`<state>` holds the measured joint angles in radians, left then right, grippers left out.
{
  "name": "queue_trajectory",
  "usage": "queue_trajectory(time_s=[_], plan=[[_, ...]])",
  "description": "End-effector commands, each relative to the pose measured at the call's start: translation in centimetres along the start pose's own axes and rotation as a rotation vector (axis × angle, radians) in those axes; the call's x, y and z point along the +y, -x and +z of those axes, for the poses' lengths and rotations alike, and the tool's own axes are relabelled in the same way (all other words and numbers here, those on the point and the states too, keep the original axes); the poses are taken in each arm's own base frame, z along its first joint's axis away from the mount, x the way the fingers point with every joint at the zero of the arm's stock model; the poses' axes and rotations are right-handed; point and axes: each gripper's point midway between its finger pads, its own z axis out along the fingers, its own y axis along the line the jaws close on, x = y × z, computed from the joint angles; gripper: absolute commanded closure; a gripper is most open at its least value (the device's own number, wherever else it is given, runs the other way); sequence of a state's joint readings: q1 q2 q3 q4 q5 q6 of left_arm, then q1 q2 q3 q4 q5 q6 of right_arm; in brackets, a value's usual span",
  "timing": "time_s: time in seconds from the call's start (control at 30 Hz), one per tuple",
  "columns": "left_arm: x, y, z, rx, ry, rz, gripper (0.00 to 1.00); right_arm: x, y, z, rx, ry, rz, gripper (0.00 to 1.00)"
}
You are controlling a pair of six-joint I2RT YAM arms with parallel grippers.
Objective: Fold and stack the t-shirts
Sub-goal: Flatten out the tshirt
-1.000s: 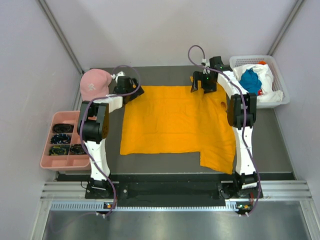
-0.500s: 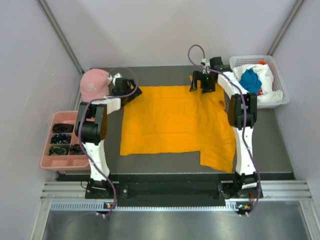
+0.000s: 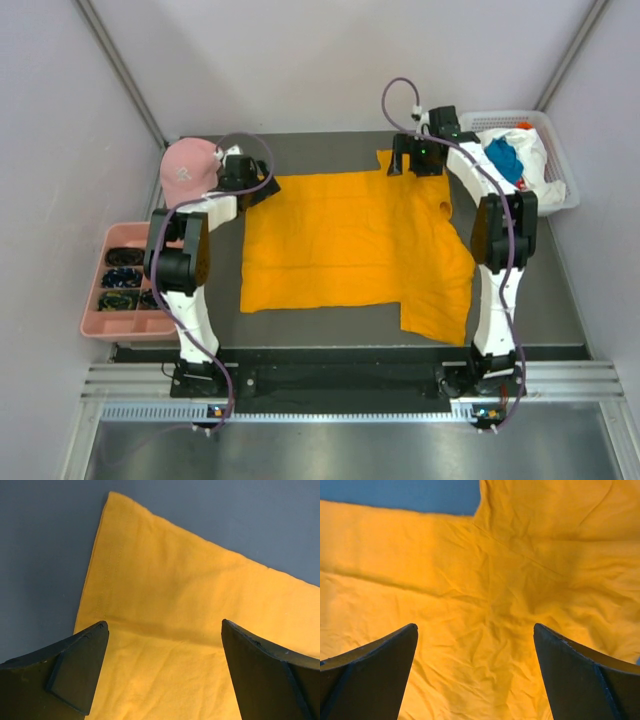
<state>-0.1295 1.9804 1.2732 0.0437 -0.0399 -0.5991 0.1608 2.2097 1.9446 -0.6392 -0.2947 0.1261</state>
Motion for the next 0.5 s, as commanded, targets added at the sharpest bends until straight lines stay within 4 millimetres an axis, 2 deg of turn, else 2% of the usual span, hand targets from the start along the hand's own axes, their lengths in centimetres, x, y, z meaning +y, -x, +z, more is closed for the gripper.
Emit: queue_trajectory(time_s=[0.0,0.07,0.1,0.13,0.17,0.2,0.33,0.47], plan=[[-2.6,3.1,-0.5,-0.046,-0.101,0.064,0.01,2.6,5.3,-6.5,-0.216,0.009,-0.082,0.01],[-2.8,3.4,-0.3,-0.035,-0.099,0.106,0.01,2.5,4.9,-7.2,-0.227,0.002,-0.079,0.01],[-2.6,3.7,-0.2,-0.04,-0.082,0.119,0.01,3.0,5.4,-8.6,-0.255,0.004,-0.083,0.01],[-2.2,3.3,0.2,-0.018,-0.06,0.133,0.01,3.0,4.8,-8.6,-0.247,0.005,-0.078,0.01],[-2.7,4.3,0.4,-0.028,-0.065,0.16,0.01,3.1,4.7,-9.1,-0.253,0.006,-0.076,0.01],[-1.8,4.3,0.7,-0.023,-0.014,0.174,0.01,3.8,4.8,-10.0,-0.269,0.023,-0.075,0.01],[-1.1,5.4,2.3,-0.037,0.04,0.23,0.01,4.2,3.6,-10.8,-0.273,0.048,-0.061,0.01],[-0.6,5.4,3.6,0.007,0.077,0.269,0.05,4.4,3.0,-11.3,-0.274,0.055,-0.06,0.01]])
